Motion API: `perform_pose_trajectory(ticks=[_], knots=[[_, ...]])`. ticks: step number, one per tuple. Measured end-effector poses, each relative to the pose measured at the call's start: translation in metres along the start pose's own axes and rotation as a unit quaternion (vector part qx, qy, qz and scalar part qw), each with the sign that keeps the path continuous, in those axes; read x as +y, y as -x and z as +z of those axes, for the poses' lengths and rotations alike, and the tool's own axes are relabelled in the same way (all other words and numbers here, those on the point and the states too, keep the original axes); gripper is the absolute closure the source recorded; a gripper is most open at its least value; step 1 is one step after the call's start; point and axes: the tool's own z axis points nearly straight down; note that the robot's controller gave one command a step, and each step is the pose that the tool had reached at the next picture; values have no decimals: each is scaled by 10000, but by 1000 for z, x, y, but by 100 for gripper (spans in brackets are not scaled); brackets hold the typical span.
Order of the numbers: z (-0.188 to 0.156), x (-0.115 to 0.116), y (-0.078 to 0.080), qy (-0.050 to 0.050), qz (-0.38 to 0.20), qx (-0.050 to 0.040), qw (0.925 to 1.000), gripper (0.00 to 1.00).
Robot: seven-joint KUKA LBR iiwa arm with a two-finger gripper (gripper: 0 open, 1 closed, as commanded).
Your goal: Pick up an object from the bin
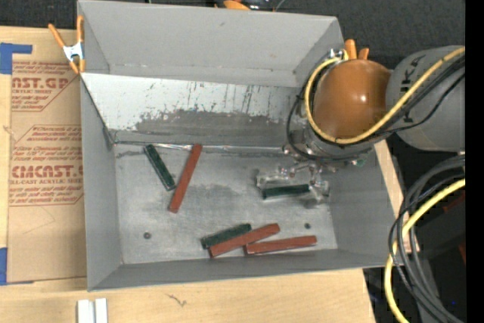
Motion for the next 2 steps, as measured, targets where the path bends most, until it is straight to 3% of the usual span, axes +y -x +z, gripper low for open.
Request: perform_pose_trajectory(ticks=[1, 2], knots=[[-1, -2, -2, -7, 21, 5, 10000, 100], [-136, 40, -31, -40, -284, 11, 9996, 100]])
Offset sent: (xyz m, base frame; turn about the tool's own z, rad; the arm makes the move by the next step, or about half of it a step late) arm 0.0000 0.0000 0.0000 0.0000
